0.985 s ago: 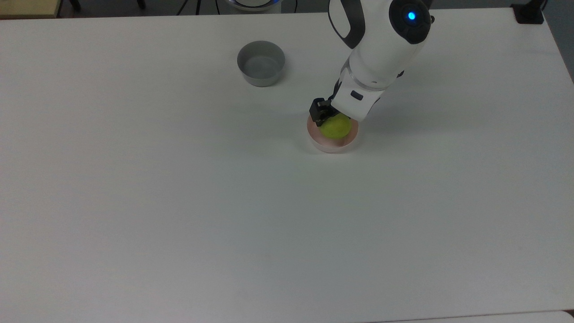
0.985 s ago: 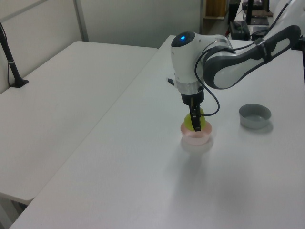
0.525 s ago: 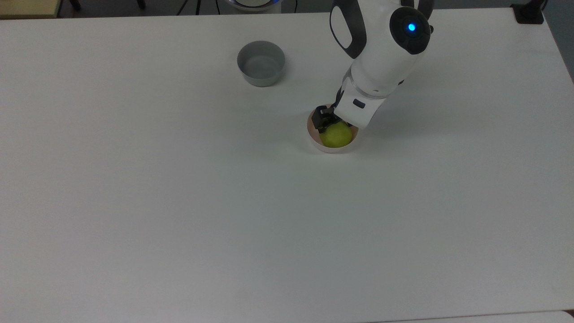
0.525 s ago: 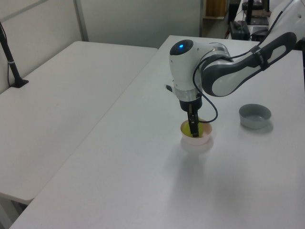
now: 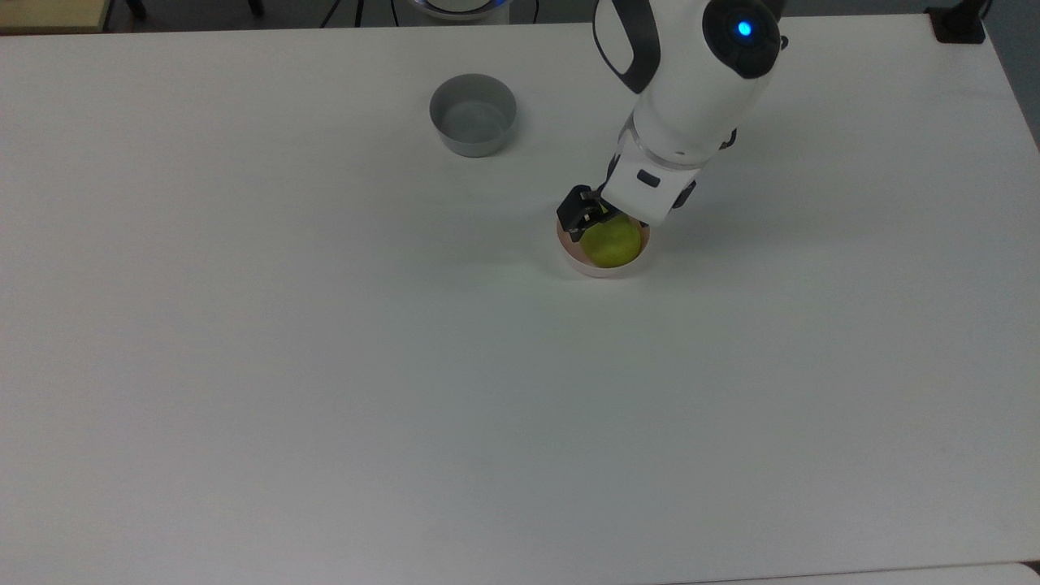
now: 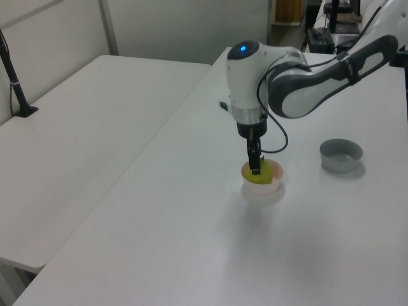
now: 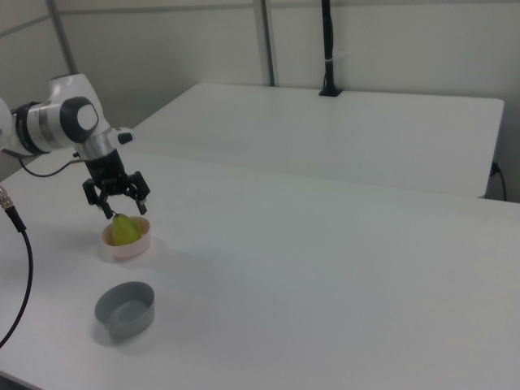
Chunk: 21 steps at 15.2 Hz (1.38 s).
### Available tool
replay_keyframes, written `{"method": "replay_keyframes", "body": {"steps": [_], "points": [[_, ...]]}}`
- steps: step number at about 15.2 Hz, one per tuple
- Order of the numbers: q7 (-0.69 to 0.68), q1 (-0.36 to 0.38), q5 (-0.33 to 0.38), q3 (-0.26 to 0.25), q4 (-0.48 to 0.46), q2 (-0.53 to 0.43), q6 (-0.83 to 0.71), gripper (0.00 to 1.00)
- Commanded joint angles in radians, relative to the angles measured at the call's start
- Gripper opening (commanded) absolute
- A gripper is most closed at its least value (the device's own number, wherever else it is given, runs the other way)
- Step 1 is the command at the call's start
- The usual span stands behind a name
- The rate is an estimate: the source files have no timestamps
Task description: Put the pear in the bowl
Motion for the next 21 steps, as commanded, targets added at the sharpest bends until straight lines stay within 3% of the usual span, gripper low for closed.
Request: {"method": "replay_keyframes", "body": {"steps": [1,6,8,11,13,17,21], "points": [[-0.013,-0.028,0.011,-0.002,-0.014,-0.079,-0.005,1.00],[-0.016,-0.100,0.038,0.039,0.031,-0.165,-0.107,1.00],[-0.014,-0.170,0.080,0.082,0.043,-0.211,-0.153,1.00],[-0.014,-0.286,0.077,0.174,0.041,-0.268,-0.215,1.00],[-0.024,-0.401,0.072,0.211,0.040,-0.308,-0.262,1.00],[-0.118,-0.531,0.068,0.211,0.032,-0.331,-0.266,1.00],[-0.137,-0.548,0.065,0.174,-0.011,-0.331,-0.256,1.00]]}}
